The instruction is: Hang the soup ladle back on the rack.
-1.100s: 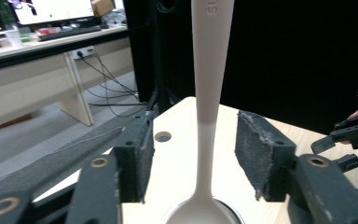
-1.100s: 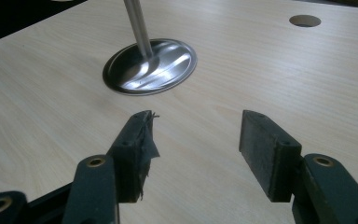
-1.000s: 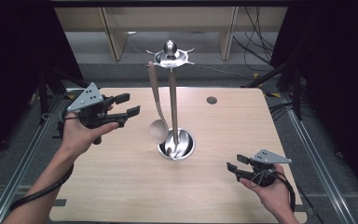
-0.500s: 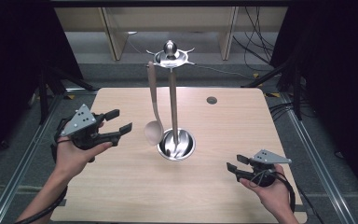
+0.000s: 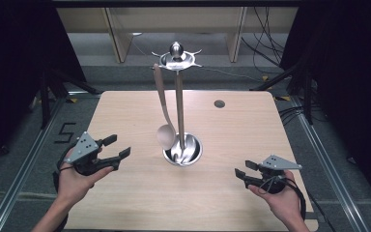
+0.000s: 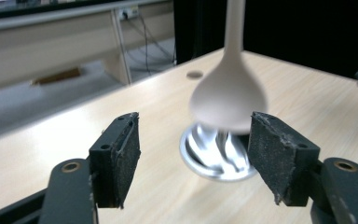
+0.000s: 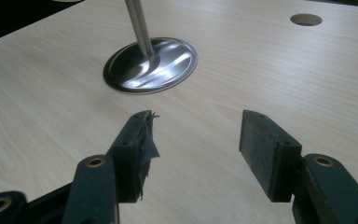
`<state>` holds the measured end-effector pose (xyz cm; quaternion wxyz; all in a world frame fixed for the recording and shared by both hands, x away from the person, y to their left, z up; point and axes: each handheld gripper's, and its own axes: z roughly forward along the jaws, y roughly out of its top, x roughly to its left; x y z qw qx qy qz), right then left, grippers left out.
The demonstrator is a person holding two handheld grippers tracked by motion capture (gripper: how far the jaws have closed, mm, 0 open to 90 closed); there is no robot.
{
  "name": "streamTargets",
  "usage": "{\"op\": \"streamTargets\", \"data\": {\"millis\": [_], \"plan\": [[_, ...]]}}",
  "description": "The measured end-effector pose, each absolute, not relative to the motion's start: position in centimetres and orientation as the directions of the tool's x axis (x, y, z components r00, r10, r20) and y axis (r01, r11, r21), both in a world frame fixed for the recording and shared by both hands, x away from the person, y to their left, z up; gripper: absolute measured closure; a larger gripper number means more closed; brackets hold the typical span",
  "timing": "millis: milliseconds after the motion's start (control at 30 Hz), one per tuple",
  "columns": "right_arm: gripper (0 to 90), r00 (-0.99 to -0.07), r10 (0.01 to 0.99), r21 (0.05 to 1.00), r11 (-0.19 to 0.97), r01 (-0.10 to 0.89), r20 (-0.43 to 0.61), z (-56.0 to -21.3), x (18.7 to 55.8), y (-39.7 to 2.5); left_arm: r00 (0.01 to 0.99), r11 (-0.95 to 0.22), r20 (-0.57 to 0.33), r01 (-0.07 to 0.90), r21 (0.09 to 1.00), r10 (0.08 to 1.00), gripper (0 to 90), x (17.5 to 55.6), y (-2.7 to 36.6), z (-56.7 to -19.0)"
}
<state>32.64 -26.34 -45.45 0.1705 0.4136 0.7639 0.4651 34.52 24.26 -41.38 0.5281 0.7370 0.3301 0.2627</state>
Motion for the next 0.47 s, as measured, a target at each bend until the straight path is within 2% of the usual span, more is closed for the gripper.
{"op": "streamTargets", "data": {"millis": [133, 300, 467], "plan": [[44.9, -0.6, 0.79, 0.85, 0.224, 0.477, 0.129, -45.4, 32.6, -26.3, 0.638, -0.232, 0.023, 0.246, 0.941, 0.77, 32.4, 34.6, 24.7, -44.4], [45.0, -0.602, 0.788, 0.852, 0.22, 0.474, 0.132, -45.4, 32.6, -26.2, 0.611, -0.202, -0.052, 0.339, 0.919, 0.79, 32.8, 34.4, 25.1, -46.3], [45.0, -0.605, 0.784, 0.856, 0.213, 0.471, 0.138, -45.5, 32.6, -26.1, 0.613, -0.19, -0.05, 0.321, 0.928, 0.788, 33.6, 34.8, 25.4, -46.1]]}}
